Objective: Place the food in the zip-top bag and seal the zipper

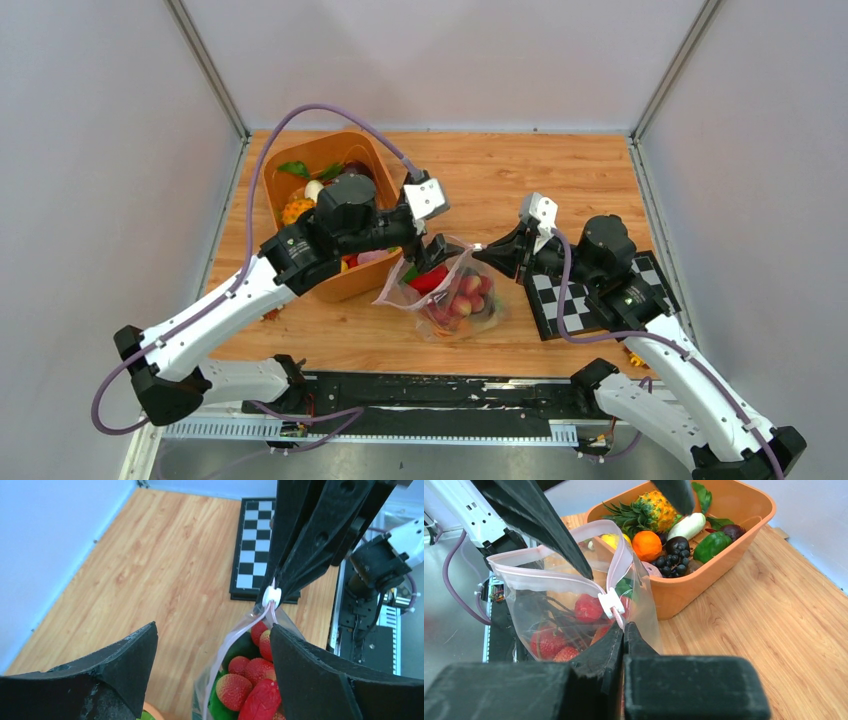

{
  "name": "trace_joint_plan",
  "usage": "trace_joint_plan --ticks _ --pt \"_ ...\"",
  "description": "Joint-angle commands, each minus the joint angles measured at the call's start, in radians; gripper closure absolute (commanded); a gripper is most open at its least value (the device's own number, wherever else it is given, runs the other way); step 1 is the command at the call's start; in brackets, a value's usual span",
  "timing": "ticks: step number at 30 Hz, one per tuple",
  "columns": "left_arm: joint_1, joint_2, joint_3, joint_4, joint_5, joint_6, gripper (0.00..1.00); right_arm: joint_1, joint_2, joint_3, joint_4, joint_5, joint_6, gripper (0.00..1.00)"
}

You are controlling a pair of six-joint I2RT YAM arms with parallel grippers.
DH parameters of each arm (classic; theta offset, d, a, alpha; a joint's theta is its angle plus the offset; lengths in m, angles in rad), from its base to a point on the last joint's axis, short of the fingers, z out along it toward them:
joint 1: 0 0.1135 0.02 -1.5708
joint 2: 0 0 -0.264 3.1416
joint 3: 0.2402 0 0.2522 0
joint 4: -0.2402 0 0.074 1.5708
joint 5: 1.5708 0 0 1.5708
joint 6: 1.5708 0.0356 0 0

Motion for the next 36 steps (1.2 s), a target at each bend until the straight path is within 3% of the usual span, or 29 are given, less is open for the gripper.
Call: trace_joint_plan --ticks 1,6,13,28,36 --pt "0.004 -0.048 0.072 0.005 -0.002 0.008 0.1 0.003 -0.022 0.019 0.042 0.011 0.023 1.0" --pt "0.004 -0.079 0.058 0.062 -0.02 -0.033 0.07 0.004 -0.025 0.016 0.036 0.008 0.02 1.0" --pt "0.003 -0.068 0.004 0.185 0.058 -0.137 0.05 0.003 -0.019 0.021 0.034 -0.019 0.023 1.0" --pt "0.003 -0.012 0.042 0.163 0.076 -0.094 0.04 0.004 -0.004 0.054 -0.011 -0.022 0.004 1.0" --pt "0.003 0.034 0.093 0.12 0.162 -0.085 0.05 0.004 -0.012 0.056 -0.017 -0.027 0.007 1.0"
